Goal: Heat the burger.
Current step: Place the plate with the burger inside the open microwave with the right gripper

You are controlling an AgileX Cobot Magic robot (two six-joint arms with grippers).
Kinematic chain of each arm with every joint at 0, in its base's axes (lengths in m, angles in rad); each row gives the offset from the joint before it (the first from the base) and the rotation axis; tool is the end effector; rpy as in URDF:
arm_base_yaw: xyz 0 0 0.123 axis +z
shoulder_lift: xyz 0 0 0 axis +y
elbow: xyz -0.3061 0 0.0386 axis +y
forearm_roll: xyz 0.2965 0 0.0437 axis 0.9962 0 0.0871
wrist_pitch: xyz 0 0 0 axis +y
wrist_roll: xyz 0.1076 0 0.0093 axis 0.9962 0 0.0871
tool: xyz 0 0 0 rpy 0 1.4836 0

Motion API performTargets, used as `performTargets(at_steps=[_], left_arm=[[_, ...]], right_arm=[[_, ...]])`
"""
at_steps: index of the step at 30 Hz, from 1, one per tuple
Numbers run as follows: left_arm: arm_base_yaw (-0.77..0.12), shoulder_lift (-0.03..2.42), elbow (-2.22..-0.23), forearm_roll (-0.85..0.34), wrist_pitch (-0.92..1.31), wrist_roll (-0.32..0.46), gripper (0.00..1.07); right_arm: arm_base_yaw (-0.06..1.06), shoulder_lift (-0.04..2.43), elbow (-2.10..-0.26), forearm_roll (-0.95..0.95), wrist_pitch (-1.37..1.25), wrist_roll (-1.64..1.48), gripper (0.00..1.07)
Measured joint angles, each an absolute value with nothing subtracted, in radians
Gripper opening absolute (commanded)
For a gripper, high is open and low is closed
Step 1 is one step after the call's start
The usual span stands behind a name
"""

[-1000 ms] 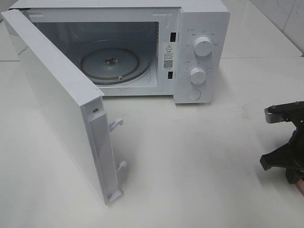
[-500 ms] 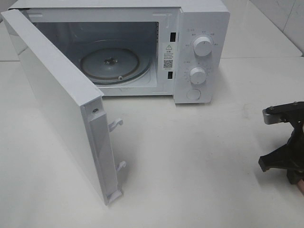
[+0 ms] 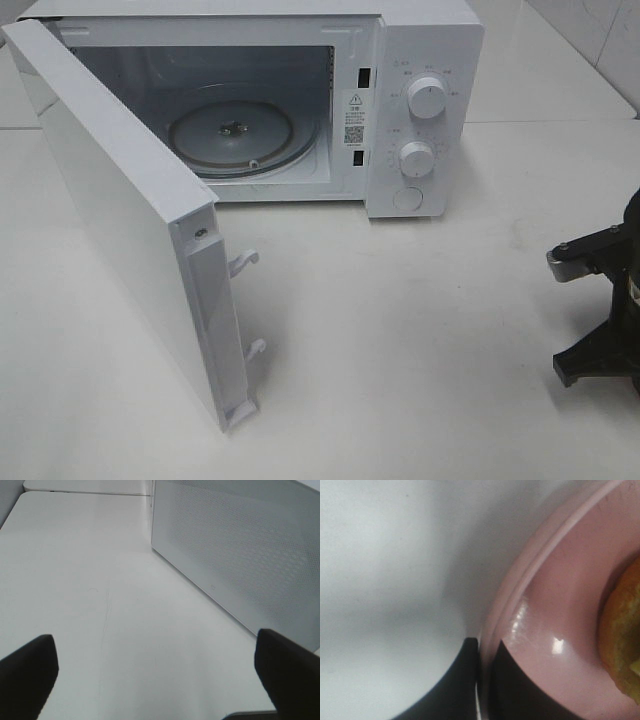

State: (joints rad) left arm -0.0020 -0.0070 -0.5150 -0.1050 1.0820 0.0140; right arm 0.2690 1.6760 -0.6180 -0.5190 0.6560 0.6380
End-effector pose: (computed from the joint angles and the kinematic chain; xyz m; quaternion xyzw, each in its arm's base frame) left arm 0.0246 -0.0100 0.2963 0.0100 0.8518 -0.0493 0.5214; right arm 0.2546 0.0363 0.0835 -0.0269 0.9878 -0.1474 0.0417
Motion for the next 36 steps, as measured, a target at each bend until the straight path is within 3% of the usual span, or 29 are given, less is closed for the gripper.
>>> performTargets(at_steps=[18, 36], left_arm=[[-0.002, -0.007, -0.515, -0.105, 1.082, 0.014, 1.0], [-0.002, -0.007, -0.515, -0.105, 1.082, 0.014, 1.0]], right_arm=[[0.383, 1.516, -0.61, -0.583, 0.836, 0.69, 0.0], [0.584, 1.394, -0.61, -0.582, 0.983, 0.68, 0.0]])
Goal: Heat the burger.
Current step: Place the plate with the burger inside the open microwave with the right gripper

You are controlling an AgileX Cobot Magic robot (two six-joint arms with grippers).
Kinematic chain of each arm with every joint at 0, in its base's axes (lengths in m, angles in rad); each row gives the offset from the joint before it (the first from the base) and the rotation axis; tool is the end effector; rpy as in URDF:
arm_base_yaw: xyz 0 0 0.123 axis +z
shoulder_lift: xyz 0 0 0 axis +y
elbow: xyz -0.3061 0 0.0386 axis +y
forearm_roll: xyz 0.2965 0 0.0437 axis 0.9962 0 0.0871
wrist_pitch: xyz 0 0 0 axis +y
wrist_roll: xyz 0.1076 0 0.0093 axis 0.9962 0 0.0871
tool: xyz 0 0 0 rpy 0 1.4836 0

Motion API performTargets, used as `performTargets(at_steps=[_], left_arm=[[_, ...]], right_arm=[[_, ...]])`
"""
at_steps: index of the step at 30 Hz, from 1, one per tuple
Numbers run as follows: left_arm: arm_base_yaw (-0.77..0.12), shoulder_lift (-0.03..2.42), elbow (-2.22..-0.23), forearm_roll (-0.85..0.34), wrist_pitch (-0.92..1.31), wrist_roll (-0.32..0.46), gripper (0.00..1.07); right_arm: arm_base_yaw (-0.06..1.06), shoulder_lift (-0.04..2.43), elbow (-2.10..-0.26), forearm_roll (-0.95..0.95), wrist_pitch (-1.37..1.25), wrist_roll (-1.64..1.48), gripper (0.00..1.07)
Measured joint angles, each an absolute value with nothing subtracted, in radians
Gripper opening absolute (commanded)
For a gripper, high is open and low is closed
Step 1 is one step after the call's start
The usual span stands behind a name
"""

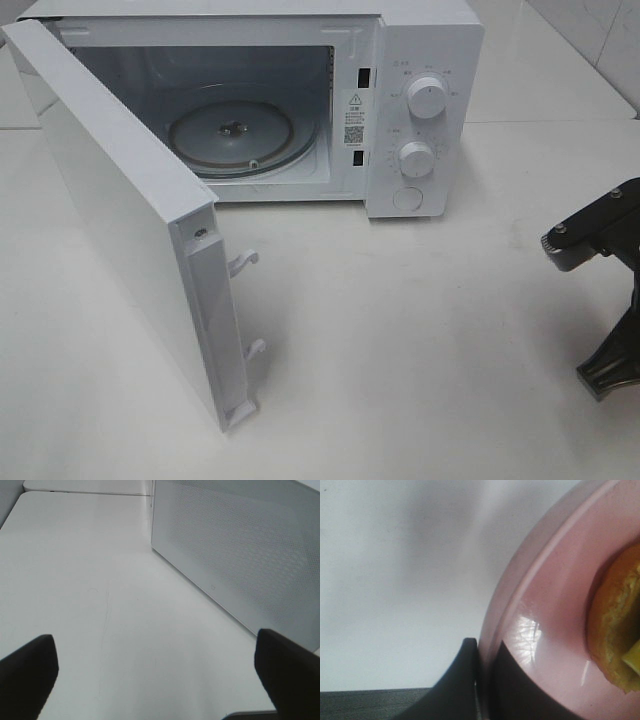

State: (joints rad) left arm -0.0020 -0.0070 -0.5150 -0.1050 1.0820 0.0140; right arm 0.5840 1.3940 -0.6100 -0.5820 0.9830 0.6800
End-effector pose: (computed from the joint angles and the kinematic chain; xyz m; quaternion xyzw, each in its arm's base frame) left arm 0.0246 -0.0100 0.2963 0.0100 0.8518 -0.0493 0.5214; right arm 0.2130 0.0815 0.1567 -0.1258 0.9637 -0.2162 0.0936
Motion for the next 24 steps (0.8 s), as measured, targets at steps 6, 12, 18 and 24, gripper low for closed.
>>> performTargets(at_steps=[6, 12, 18, 24], left_arm=[[-0.002, -0.007, -0.515, -0.105, 1.082, 0.014, 1.0], [-0.002, -0.007, -0.515, -0.105, 1.082, 0.014, 1.0], [-0.002, -0.007, -0.515, -0.105, 1.082, 0.014, 1.0], [-0.002, -0.007, -0.515, -0.105, 1.082, 0.014, 1.0]], right_arm=[[0.697, 1.359, -0.61, -0.581, 0.998, 0.671, 0.0], [0.793, 1.33, -0.61, -0.573, 1.008, 0.637, 0.0], [0.885, 1.324, -0.61, -0.569, 1.008, 0.545, 0.0], [0.934, 1.323, -0.61, -0.566, 1.008, 0.471, 0.0]])
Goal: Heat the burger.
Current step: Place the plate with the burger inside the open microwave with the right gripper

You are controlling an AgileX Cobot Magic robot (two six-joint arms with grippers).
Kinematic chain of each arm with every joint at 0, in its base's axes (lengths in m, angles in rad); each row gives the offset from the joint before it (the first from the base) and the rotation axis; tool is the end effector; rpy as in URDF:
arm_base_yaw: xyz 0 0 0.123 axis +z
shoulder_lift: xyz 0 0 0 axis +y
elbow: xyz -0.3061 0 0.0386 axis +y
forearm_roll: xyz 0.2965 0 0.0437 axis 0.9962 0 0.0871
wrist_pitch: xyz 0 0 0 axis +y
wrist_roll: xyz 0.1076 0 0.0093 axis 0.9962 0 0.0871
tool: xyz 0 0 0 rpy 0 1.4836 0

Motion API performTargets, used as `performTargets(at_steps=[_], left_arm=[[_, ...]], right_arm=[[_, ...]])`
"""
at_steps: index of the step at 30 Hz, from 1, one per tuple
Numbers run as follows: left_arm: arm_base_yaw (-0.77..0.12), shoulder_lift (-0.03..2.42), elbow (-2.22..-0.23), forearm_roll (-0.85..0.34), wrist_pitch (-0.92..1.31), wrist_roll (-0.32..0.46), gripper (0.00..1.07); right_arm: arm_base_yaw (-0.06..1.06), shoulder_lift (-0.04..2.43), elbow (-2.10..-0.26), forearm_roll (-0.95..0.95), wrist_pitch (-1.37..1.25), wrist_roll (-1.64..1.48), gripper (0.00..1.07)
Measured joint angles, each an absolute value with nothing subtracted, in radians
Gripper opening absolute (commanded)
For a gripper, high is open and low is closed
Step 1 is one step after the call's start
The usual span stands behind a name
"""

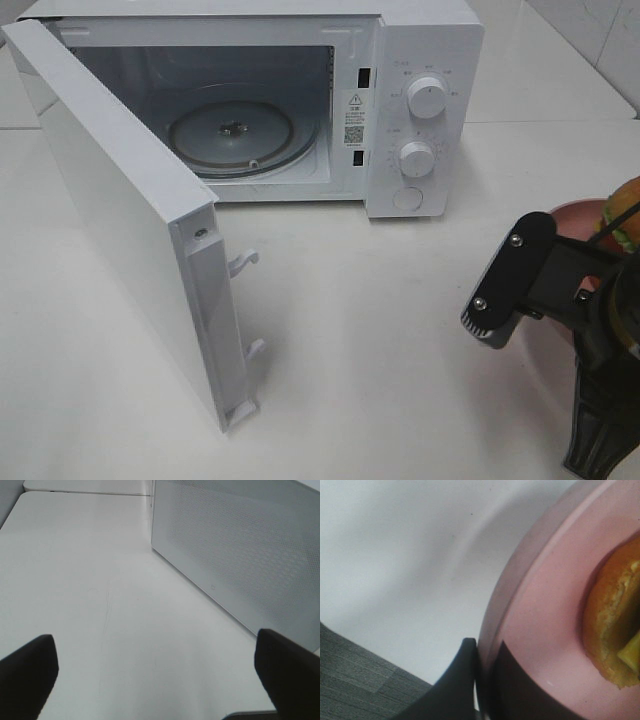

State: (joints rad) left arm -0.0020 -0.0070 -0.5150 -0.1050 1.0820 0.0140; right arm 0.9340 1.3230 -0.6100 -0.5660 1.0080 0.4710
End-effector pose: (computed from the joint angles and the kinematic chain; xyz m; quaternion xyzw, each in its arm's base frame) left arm 0.0246 -0.0100 0.2963 0.0100 0.8518 -0.0493 0.5214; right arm 0.1682 0.1450 0.1721 -0.3724 0.8983 -0.1961 0.1264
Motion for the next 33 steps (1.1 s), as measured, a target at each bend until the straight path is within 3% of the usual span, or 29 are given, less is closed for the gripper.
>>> performTargets(at_steps=[12, 33], left_arm=[[-0.002, -0.007, -0.515, -0.105, 1.082, 0.014, 1.0], [-0.002, -0.007, -0.515, -0.105, 1.082, 0.014, 1.0]], right_arm=[[1.033, 1.323, -0.61, -0.567, 0.968, 0.281, 0.01], [1.043, 1.323, -0.61, -0.647, 0.807, -0.049, 0.01]])
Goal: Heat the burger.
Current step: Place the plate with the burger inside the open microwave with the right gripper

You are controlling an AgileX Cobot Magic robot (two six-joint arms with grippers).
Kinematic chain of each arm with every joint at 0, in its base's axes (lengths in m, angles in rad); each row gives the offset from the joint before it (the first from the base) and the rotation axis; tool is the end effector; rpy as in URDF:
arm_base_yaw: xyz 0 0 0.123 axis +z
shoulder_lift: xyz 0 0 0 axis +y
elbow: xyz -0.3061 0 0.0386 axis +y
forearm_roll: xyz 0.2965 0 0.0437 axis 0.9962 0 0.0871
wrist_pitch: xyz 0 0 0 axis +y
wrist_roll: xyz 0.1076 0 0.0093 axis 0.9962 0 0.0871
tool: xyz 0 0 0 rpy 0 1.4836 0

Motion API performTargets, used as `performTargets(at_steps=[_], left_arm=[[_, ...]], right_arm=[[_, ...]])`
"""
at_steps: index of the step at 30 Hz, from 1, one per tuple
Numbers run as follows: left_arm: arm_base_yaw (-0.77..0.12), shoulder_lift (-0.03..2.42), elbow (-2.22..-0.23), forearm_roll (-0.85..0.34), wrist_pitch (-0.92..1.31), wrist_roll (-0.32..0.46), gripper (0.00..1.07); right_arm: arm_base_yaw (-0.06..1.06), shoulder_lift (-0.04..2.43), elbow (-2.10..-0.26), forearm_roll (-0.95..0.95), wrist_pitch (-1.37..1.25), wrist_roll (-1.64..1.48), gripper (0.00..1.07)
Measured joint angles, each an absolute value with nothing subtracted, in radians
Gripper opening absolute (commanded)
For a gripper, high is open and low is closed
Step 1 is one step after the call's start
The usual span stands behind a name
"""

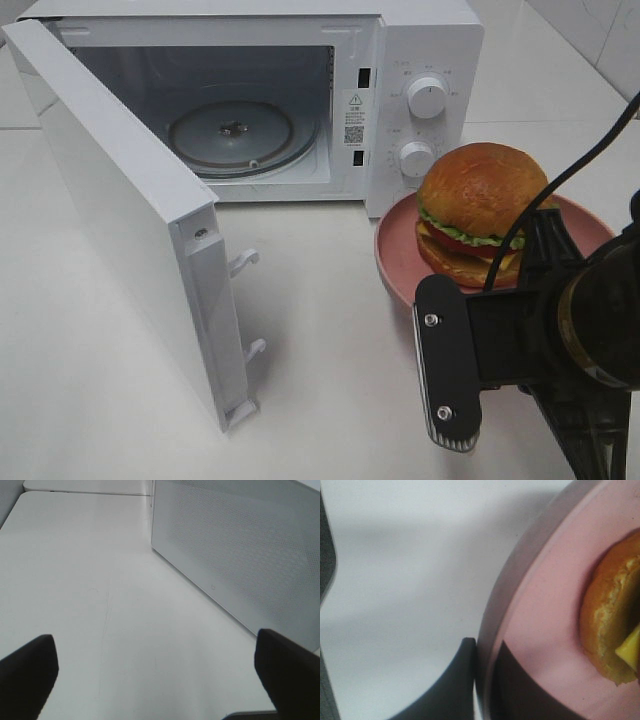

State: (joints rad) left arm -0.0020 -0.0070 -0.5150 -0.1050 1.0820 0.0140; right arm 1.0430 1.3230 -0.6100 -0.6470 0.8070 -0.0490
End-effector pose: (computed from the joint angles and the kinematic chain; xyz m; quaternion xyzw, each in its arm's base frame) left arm 0.0246 -0.0100 0.2963 0.0100 0.8518 -0.0493 0.5214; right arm 0.1611 0.1829 0.1741 -0.6651 0.7027 -0.1835 0.1739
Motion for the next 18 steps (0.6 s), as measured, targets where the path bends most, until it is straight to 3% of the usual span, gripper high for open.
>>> performTargets(at_steps=[14, 18], left_arm=[[-0.002, -0.007, -0.515, -0.105, 1.082, 0.014, 1.0], [-0.002, -0.007, -0.515, -0.105, 1.082, 0.014, 1.0]], right_arm=[[1.032, 1.323, -0.61, -0.633, 0.725, -0.236, 0.0], [0.962, 1.323, -0.61, -0.594, 0.646, -0.357, 0.0]])
